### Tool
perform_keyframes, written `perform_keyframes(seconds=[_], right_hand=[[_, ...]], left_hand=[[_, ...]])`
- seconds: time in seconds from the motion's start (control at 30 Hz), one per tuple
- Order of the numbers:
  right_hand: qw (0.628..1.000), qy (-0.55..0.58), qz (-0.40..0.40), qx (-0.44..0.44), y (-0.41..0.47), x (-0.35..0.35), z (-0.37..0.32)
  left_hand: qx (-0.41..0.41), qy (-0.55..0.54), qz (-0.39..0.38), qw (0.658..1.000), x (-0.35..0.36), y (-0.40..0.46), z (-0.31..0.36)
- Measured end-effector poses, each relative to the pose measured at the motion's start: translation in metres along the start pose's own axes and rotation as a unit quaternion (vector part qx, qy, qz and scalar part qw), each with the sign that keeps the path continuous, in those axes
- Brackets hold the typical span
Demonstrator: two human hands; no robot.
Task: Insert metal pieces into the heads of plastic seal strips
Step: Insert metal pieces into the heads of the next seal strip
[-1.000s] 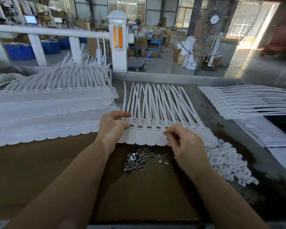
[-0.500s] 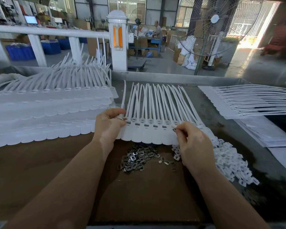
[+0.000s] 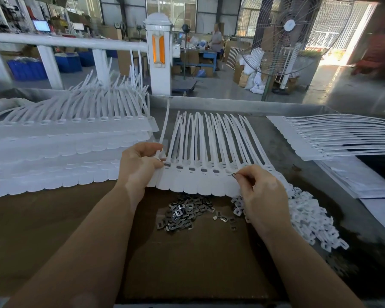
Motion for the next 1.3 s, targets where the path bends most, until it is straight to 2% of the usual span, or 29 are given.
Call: perform_keyframes(seconds=[0.17,0.47,0.9,1.1,1.3], right_hand=[[1.000,-0.021,-0.021,0.002,0.008,0.003,0.001],[0.986,-0.142,-0.085,0.011,0.031,0.014,0.006],[0.964,-0.230,-0.134,-0.024,0.042,0.021,0.000],[0.963,-0.241,-0.118,-0.030,0.042,0.016,-0.003],[0.981,-0.179,-0.077,-0.014,0.032,0.009,-0.007]], left_hand=[[0.006,0.008,-0.002,1.000,0.001,0.002,-0.003],[0.011,0.039,-0.003,0.999,0.003,0.003,-0.006],[0.011,0.036,-0.020,0.999,0.004,0.002,-0.006],[0.010,0.034,-0.021,0.999,0.003,0.002,-0.006],[0.015,0.037,-0.020,0.999,0.003,0.001,-0.004]])
Point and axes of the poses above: each hand's wrist, its own y-axis towards the middle knuckle, its own x-axis out of the palm, z = x × y, the point moved 4 cm from there along y, towards the middle knuckle, and after that the axes turned 2 degrees about x, right-handed, at the moved point
